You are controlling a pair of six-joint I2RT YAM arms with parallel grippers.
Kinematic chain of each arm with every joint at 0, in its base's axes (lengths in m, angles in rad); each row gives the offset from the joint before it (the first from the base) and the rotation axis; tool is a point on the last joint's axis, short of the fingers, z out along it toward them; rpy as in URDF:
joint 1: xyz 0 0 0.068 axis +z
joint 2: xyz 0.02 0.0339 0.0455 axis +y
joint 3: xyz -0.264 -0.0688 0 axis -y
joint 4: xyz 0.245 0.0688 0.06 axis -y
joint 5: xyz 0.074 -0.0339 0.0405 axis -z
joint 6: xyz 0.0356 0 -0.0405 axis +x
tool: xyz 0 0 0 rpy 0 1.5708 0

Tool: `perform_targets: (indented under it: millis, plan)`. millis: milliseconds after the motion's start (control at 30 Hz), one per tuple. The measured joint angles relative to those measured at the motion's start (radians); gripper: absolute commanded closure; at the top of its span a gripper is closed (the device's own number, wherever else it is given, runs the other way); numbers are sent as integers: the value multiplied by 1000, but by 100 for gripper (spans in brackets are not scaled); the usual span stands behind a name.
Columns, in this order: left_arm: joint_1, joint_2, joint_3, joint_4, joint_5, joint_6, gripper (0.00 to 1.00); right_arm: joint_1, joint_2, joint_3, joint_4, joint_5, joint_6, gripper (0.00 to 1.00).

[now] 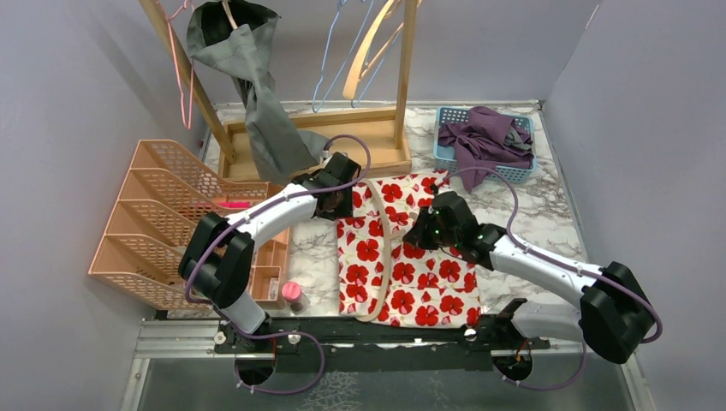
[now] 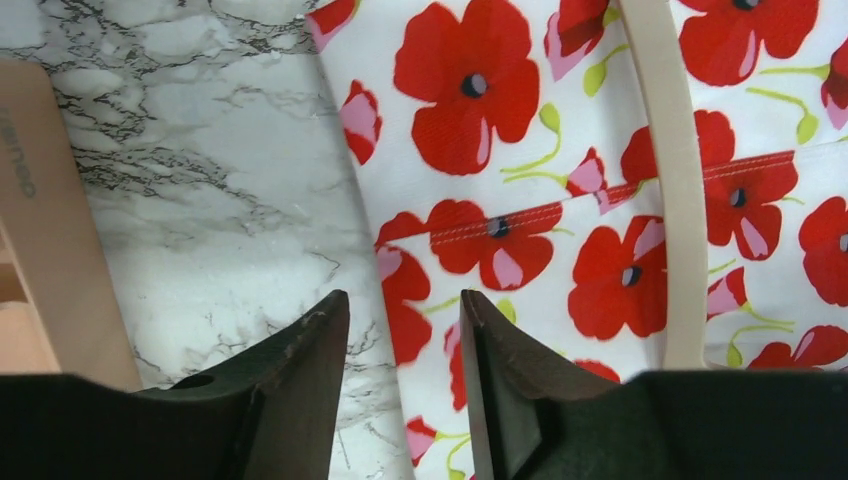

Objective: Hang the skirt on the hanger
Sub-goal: Hang the skirt on the hanger.

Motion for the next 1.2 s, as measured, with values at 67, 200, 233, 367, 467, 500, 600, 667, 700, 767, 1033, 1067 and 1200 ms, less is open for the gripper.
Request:
perform_targets:
  millis: [67,200,233,367,467,500,600,667,700,767,1033,1067,1200]
  plan:
    - [2,-8,0,-10,0,5,50,0,-2,18,-23,2,-15,99]
    - [5,-51,-23,-9,33,12,48,0,-4,61,-73,2,-54,99]
    - [5,-68,-43,-5,47,11,48,0,-4,71,-87,2,-64,99]
    - [5,-125,-148,27,124,2,48,0,-4,92,-114,2,-94,99]
    - [5,-148,-243,77,214,-25,52,0,-2,100,-131,2,-108,99]
    - [5,-150,-267,90,235,-35,54,0,1,101,-134,2,-111,99]
    - [5,-151,-314,111,270,-56,58,0,13,105,-139,2,-120,99]
    - [5,-151,-339,130,286,-69,60,0,16,105,-141,2,-124,99]
    - [5,-151,-350,140,293,-76,60,-2,16,105,-141,2,-125,99]
    - [5,-151,-371,162,309,-84,60,-3,16,105,-140,2,-125,99]
    - [6,-194,-459,309,357,-175,64,-3,16,104,-139,3,-125,99]
    - [6,-202,-474,329,361,-191,66,-3,16,104,-139,3,-125,99]
    - [7,-222,-527,407,372,-252,78,-3,16,103,-139,6,-124,99]
